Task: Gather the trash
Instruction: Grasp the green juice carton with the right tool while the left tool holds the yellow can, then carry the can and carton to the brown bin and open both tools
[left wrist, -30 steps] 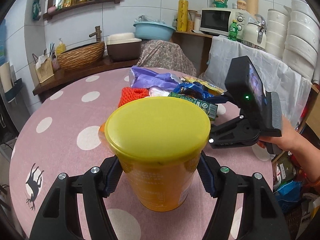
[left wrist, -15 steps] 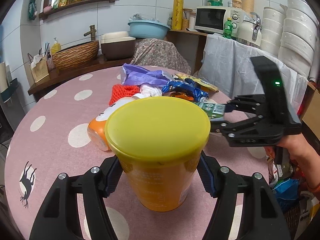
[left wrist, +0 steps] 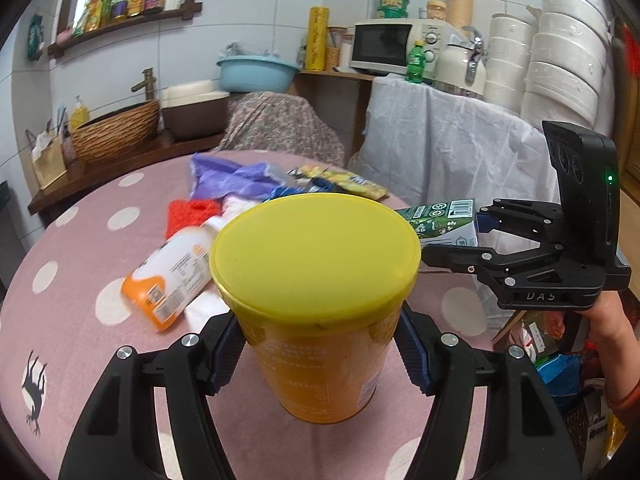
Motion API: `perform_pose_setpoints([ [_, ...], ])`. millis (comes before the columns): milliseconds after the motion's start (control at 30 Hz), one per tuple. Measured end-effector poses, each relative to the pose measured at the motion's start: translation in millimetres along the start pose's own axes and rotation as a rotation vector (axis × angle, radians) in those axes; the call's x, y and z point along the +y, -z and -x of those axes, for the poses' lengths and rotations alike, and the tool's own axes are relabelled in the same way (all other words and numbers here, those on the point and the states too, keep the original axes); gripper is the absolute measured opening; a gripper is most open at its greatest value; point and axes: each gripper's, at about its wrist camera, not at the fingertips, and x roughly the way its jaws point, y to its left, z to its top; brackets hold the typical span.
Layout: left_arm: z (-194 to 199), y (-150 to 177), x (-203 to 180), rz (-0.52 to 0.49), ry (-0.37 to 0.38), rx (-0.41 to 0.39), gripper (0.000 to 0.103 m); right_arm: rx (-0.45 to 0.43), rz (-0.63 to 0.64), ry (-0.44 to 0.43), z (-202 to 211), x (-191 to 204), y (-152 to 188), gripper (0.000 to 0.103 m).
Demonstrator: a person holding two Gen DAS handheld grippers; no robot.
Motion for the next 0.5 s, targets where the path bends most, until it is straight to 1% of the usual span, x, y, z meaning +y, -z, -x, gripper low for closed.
perform_pose_setpoints([
  [100, -5.2, -17.7, -17.0, -0.039, 0.051, -0.016, 0.066, -0.04, -0.021, 0.063, 24.3, -17.6, -1.8, 0.05],
  [167, -13.9, -36.6, -31.7, -0.071, 0.086, -0.025, 0.066, -0.068, -0.048, 0.11, 41.5, -34.7, -0.9, 0.05],
  [200, -19.3, -45.5, -38.1, -0.079, 0.103, -0.026, 0.066, -0.081, -0.065, 0.154, 52.7, -49.6, 1.0, 0.05],
  [300, -46.0, -78.2, -59.8, -0.093, 0.157, -0.016, 0.066, -0.081, -0.121, 0.261, 67.9, -92.4, 11.4, 0.05],
  [333, -58.3, -91.9, -70.2, -0.107, 0.172, -0.011, 0.066, -0.071, -0.148, 0.306, 69.6, -113.3, 19.0, 0.05],
  [400, -75.5, -109.0, -86.1, -0.136, 0.179, -0.009, 0.066, -0.025, -0.179, 0.389, 63.1, -147.7, 33.9, 0.05],
  [467, -104.4, -130.1, -108.9, -0.167, 0.188, 0.006, 0.066, 0.035, -0.208, 0.434, 43.8, -183.3, 52.3, 0.05],
  [500, -114.9, -136.1, -115.2, -0.168, 0.198, 0.019, 0.066, 0.057, -0.229, 0.433, 35.1, -196.6, 59.5, 0.05],
])
